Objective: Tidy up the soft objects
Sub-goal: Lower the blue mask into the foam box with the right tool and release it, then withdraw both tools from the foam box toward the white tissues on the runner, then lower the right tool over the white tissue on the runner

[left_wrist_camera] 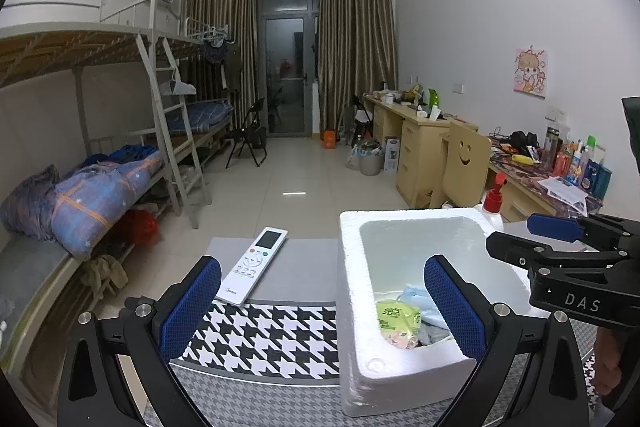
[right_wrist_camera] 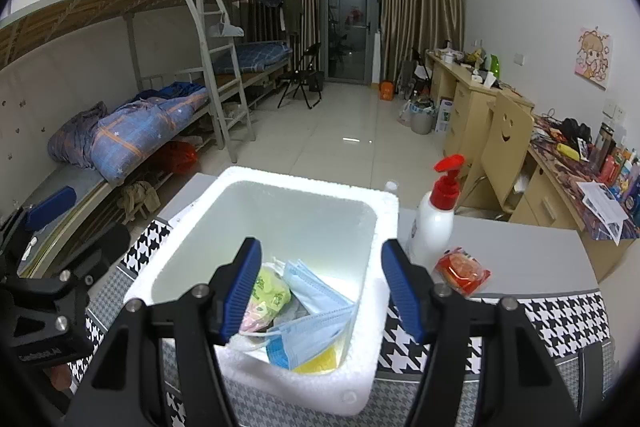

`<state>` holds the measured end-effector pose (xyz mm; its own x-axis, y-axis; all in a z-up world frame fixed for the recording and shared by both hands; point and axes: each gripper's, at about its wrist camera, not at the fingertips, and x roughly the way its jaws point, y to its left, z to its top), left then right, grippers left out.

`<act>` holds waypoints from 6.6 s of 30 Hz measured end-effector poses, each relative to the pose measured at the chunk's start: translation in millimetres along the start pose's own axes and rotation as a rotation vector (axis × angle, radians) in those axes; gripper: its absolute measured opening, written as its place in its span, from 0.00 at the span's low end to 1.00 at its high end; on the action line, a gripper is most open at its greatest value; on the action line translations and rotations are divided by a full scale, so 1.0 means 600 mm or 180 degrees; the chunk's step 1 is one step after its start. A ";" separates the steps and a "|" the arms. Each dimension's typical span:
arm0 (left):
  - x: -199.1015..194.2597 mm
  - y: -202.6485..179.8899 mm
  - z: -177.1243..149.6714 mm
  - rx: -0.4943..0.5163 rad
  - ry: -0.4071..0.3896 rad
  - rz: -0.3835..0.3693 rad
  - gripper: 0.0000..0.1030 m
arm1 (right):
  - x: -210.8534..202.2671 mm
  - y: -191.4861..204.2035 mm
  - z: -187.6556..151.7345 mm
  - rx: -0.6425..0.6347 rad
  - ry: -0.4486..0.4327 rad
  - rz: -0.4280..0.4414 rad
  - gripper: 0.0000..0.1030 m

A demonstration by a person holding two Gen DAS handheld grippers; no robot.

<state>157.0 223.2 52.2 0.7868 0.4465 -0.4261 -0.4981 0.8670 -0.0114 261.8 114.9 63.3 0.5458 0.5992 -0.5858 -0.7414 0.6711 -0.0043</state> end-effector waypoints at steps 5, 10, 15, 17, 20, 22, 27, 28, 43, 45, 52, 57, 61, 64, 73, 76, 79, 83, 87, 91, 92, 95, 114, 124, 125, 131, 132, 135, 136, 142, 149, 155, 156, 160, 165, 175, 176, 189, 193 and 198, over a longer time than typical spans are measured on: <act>-0.014 -0.007 0.005 0.0001 -0.0036 -0.0010 0.99 | -0.018 0.000 0.000 0.0008 -0.0084 -0.0017 0.68; -0.022 -0.012 0.006 0.0010 -0.0056 -0.0027 0.99 | -0.033 -0.002 -0.006 -0.0020 -0.0179 -0.0057 0.74; -0.032 -0.019 0.006 0.0025 -0.0073 -0.0041 0.99 | -0.041 -0.004 -0.010 -0.0016 -0.0200 -0.0082 0.75; -0.034 -0.024 0.007 0.0030 -0.0076 -0.0042 0.99 | -0.045 -0.008 -0.011 -0.0003 -0.0215 -0.0091 0.75; -0.038 -0.030 0.008 0.0043 -0.0082 -0.0057 0.99 | -0.053 -0.013 -0.011 0.0015 -0.0237 -0.0102 0.75; -0.043 -0.035 0.007 0.0055 -0.0091 -0.0081 0.99 | -0.061 -0.016 -0.016 0.0025 -0.0254 -0.0109 0.75; -0.055 -0.046 0.007 0.0075 -0.0119 -0.0123 0.99 | -0.079 -0.025 -0.029 0.0067 -0.0299 -0.0130 0.75; -0.058 -0.049 0.006 0.0079 -0.0123 -0.0134 0.99 | -0.082 -0.027 -0.033 0.0075 -0.0307 -0.0136 0.75; -0.091 -0.070 -0.010 0.0107 -0.0163 -0.0296 0.99 | -0.120 -0.048 -0.067 0.0146 -0.0457 -0.0193 0.81; -0.095 -0.075 -0.014 0.0120 -0.0168 -0.0318 0.99 | -0.123 -0.054 -0.069 0.0153 -0.0466 -0.0215 0.81; -0.104 -0.088 -0.018 0.0155 -0.0192 -0.0388 0.99 | -0.137 -0.064 -0.084 0.0184 -0.0515 -0.0273 0.81; -0.108 -0.095 -0.024 0.0158 -0.0176 -0.0463 0.99 | -0.147 -0.068 -0.096 0.0192 -0.0556 -0.0314 0.81; -0.113 -0.102 -0.030 0.0157 -0.0185 -0.0505 0.99 | -0.158 -0.068 -0.112 0.0187 -0.0594 -0.0334 0.81; -0.118 -0.108 -0.036 0.0164 -0.0173 -0.0549 0.99 | -0.166 -0.067 -0.123 0.0185 -0.0619 -0.0333 0.81; -0.135 -0.116 -0.053 0.0177 -0.0200 -0.0627 0.99 | -0.188 -0.078 -0.154 0.0229 -0.0654 -0.0366 0.81; -0.138 -0.122 -0.058 0.0202 -0.0197 -0.0648 0.99 | -0.194 -0.083 -0.159 0.0256 -0.0666 -0.0375 0.81; -0.142 -0.125 -0.065 0.0206 -0.0195 -0.0672 0.99 | -0.199 -0.085 -0.162 0.0268 -0.0681 -0.0385 0.81; -0.142 -0.129 -0.074 0.0215 -0.0164 -0.0711 0.99 | -0.204 -0.086 -0.172 0.0279 -0.0691 -0.0407 0.81; -0.144 -0.131 -0.080 0.0217 -0.0142 -0.0756 0.99 | -0.210 -0.089 -0.182 0.0276 -0.0714 -0.0479 0.81; -0.144 -0.137 -0.086 0.0212 -0.0129 -0.0774 0.99 | -0.215 -0.096 -0.192 0.0302 -0.0709 -0.0482 0.81; -0.144 -0.139 -0.088 0.0221 -0.0127 -0.0783 0.99 | -0.216 -0.096 -0.194 0.0296 -0.0709 -0.0487 0.81; -0.143 -0.145 -0.093 0.0226 -0.0121 -0.0808 0.99 | -0.216 -0.096 -0.203 0.0278 -0.0712 -0.0565 0.81; -0.144 -0.180 -0.123 0.0317 -0.0073 -0.1003 0.99 | -0.224 -0.118 -0.246 0.0355 -0.0651 -0.0643 0.81; -0.134 -0.206 -0.141 0.0360 0.0035 -0.1149 0.99 | -0.229 -0.130 -0.270 0.0371 -0.0625 -0.0733 0.81; -0.134 -0.208 -0.143 0.0360 0.0045 -0.1165 0.99 | -0.230 -0.132 -0.272 0.0369 -0.0630 -0.0747 0.81; -0.129 -0.227 -0.159 0.0386 0.0110 -0.1260 0.99 | -0.235 -0.143 -0.288 0.0426 -0.0612 -0.0784 0.81; -0.130 -0.229 -0.161 0.0392 0.0113 -0.1287 0.99 | -0.235 -0.145 -0.290 0.0437 -0.0608 -0.0782 0.81; -0.130 -0.238 -0.168 0.0400 0.0136 -0.1361 0.99 | -0.234 -0.148 -0.297 0.0447 -0.0583 -0.0788 0.81; -0.129 -0.241 -0.170 0.0409 0.0149 -0.1384 0.99 | -0.233 -0.148 -0.299 0.0439 -0.0578 -0.0804 0.81; -0.127 -0.257 -0.182 0.0453 0.0209 -0.1440 0.99 | -0.236 -0.154 -0.310 0.0451 -0.0553 -0.0860 0.81; -0.124 -0.277 -0.196 0.0555 0.0267 -0.1491 0.99 | -0.238 -0.165 -0.329 0.0534 -0.0506 -0.0872 0.81; -0.116 -0.291 -0.207 0.0573 0.0370 -0.1551 0.99 | -0.244 -0.170 -0.342 0.0553 -0.0464 -0.0866 0.81; -0.115 -0.295 -0.209 0.0597 0.0380 -0.1561 0.99 | -0.245 -0.171 -0.345 0.0556 -0.0459 -0.0858 0.81; -0.109 -0.306 -0.216 0.0628 0.0441 -0.1592 0.99 | -0.248 -0.176 -0.356 0.0561 -0.0442 -0.0877 0.81; -0.102 -0.317 -0.228 0.0648 0.0526 -0.1639 0.99 | -0.242 -0.182 -0.362 0.0622 -0.0374 -0.0851 0.81; -0.090 -0.341 -0.252 0.0754 0.0624 -0.1718 0.99 | -0.237 -0.193 -0.390 0.0624 -0.0232 -0.0871 0.81; -0.089 -0.342 -0.253 0.0755 0.0636 -0.1711 0.99 | -0.237 -0.195 -0.393 0.0630 -0.0215 -0.0874 0.81; -0.068 -0.351 -0.264 0.0799 0.0810 -0.1792 0.99 | -0.223 -0.208 -0.424 0.0683 -0.0046 -0.0753 0.81; -0.057 -0.354 -0.269 0.0843 0.0902 -0.1750 0.99 | -0.215 -0.208 -0.432 0.0668 0.0030 -0.0679 0.81; -0.043 -0.350 -0.275 0.0822 0.1000 -0.1678 0.99 | -0.195 -0.207 -0.439 0.0661 0.0154 -0.0522 0.73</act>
<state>181.0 -6.8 -83.8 0.7381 -0.1036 -0.6666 0.0582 0.9942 -0.0901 187.2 -153.9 -80.9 0.6290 0.4570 -0.6289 -0.5459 0.8356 0.0611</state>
